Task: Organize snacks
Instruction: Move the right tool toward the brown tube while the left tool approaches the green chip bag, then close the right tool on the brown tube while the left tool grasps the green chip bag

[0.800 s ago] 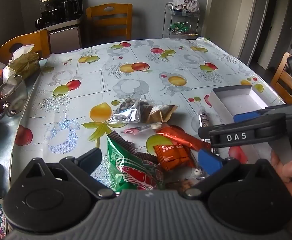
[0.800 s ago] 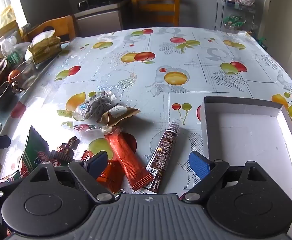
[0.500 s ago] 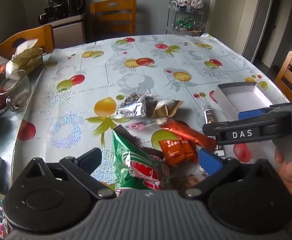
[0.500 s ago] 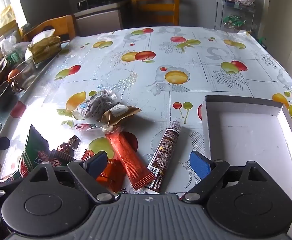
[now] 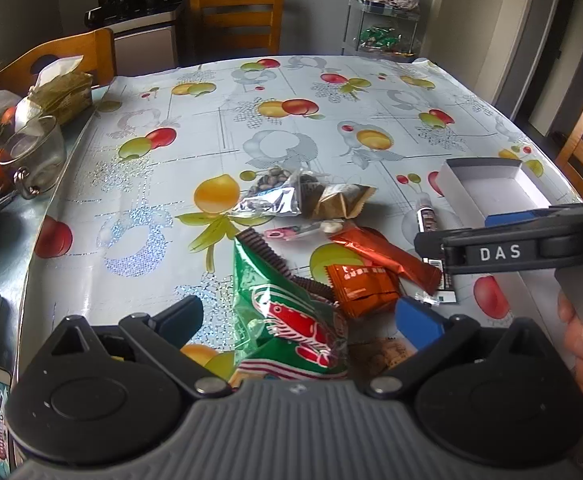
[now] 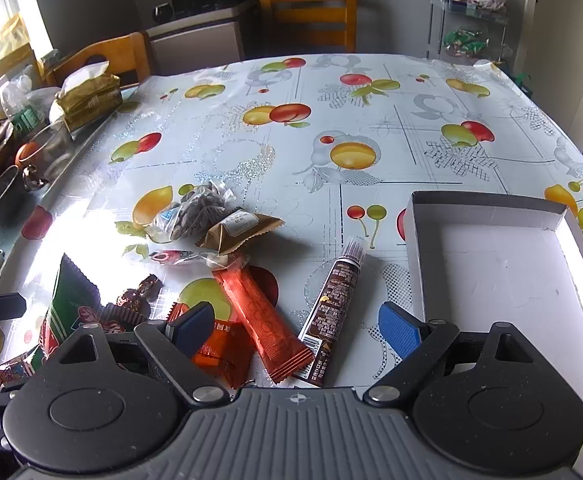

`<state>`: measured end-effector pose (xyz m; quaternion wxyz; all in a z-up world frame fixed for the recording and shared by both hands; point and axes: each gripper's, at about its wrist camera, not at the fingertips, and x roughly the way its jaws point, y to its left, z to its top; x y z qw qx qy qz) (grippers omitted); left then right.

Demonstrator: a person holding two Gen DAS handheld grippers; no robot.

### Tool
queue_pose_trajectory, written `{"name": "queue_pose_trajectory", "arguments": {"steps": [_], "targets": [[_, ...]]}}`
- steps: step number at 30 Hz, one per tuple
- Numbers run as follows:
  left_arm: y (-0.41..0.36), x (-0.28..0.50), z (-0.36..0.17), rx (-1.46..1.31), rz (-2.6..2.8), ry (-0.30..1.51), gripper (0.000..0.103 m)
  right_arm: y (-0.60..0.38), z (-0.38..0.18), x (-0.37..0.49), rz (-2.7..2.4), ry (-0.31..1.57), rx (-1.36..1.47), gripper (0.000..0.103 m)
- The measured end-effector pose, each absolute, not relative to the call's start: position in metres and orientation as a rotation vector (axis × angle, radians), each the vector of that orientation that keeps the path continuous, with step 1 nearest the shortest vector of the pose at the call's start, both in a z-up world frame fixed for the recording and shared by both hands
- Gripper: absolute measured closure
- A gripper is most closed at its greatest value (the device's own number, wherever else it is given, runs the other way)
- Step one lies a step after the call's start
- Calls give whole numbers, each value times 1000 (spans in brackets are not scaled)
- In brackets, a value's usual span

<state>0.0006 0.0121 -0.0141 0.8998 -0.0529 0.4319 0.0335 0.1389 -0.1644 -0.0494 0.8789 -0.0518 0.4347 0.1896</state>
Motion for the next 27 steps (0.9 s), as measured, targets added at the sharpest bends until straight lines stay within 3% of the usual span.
{"name": "queue_pose_trajectory", "arguments": {"steps": [17, 23, 27], "targets": [[24, 10, -26, -134, 78, 940, 0, -163, -56, 151, 391, 924, -75, 14], [21, 12, -30, -126, 61, 951, 0, -164, -63, 164, 368, 951, -21, 26], [21, 13, -34, -121, 51, 958, 0, -166, -68, 173, 330, 960, 16, 27]]}}
